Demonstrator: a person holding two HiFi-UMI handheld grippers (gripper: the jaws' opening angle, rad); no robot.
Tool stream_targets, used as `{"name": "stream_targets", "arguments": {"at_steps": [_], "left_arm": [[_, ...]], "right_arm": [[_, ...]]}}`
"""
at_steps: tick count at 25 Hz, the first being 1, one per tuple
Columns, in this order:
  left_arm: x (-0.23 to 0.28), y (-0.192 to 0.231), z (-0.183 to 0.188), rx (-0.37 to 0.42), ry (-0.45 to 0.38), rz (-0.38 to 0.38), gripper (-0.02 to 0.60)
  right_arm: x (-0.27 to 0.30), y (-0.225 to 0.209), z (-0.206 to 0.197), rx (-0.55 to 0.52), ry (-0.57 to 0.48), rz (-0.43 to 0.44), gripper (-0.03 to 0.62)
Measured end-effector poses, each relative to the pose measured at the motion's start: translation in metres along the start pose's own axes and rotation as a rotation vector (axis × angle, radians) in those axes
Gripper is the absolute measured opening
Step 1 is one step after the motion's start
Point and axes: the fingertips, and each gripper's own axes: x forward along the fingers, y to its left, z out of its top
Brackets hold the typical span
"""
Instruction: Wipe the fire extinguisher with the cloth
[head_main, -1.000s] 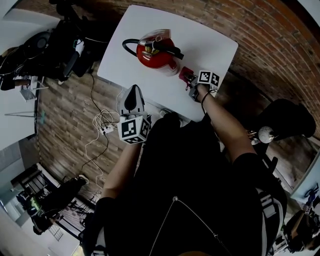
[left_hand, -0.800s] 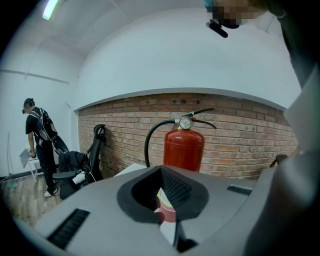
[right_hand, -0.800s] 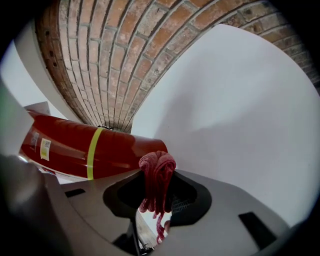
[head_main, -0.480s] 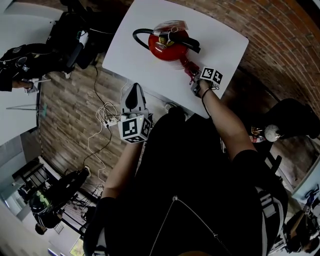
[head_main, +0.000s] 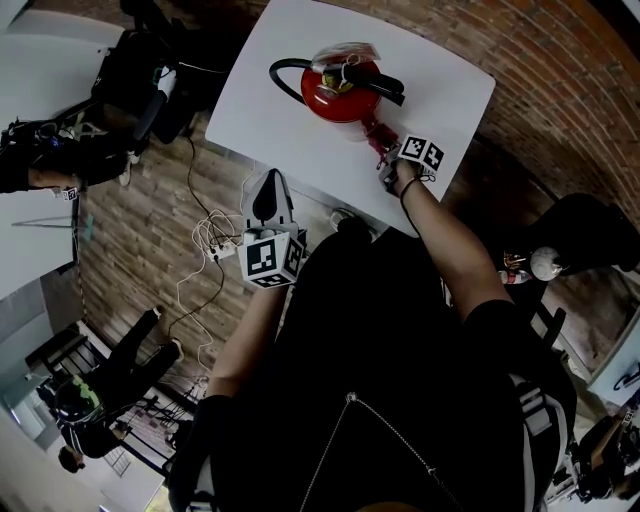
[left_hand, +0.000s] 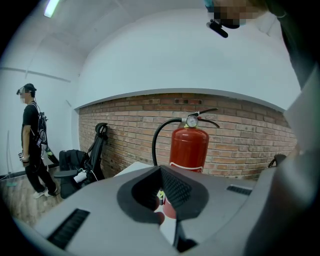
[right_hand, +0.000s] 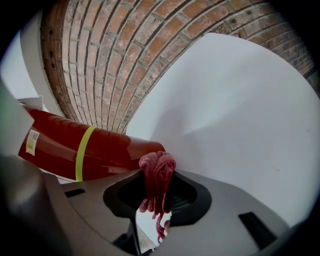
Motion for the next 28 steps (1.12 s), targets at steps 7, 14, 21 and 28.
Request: {"name": "stream_targets", "arguments": {"at_steps": [7,14,21,28], "left_arm": [[0.005,-0.005,0.003,-0.014,-0.02,-0.017,0.008],[0.009,-0.014,0.005,-0.03,-0.033,-0.035,0.008],[0.014,-0.019,0.009,-0.039,-0.042,-0.05,0.008],[0.019,-0.025,0.011,-0.047,-0.049,-0.065,0.008]], "right_arm": [[-0.018,0.023,0.002,0.021,-0.014,0.057,0.124],[-0.036,0.045,0.005,0.021,-0.012,0.097,0.124],[-0.05,0.062,0.008,0.025,-0.007,0.123,0.124],[-0.061,0.079,0.01,0.034,-0.004,0.147,0.124]]}}
